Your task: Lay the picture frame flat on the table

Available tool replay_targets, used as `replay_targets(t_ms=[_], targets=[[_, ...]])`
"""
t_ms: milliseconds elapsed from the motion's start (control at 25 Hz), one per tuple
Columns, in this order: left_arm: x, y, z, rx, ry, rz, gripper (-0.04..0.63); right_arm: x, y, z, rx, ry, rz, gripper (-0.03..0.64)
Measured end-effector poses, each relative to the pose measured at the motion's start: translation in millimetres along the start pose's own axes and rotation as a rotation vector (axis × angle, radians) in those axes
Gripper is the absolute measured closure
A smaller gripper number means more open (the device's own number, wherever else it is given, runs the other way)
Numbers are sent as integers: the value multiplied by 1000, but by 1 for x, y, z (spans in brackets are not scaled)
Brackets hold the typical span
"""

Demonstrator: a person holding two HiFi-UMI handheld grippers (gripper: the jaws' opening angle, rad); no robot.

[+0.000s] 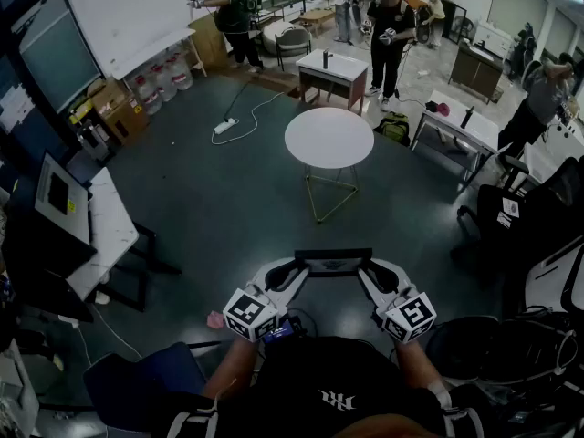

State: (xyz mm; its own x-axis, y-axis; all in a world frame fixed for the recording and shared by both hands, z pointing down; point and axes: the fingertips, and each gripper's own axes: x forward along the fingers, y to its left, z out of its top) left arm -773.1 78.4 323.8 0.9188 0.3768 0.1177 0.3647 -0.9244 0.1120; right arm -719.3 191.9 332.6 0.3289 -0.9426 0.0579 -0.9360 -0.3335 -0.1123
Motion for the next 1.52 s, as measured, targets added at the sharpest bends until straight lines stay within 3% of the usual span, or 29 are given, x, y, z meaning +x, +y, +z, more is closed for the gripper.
replay_targets(t_ms=[200, 680, 1000, 1520], targets=[[9, -22, 4, 0, -7, 26, 518, -22, -8, 4, -1, 12, 37, 540], [65, -105, -12, 3, 46, 18, 518, -109, -60, -10, 20, 1, 22, 540], [81, -144, -15, 45, 73, 31, 518, -147, -72, -21, 51, -17, 46, 541], [108, -164, -27, 24, 100, -5, 518, -172, -93, -33, 75, 12, 24, 541]])
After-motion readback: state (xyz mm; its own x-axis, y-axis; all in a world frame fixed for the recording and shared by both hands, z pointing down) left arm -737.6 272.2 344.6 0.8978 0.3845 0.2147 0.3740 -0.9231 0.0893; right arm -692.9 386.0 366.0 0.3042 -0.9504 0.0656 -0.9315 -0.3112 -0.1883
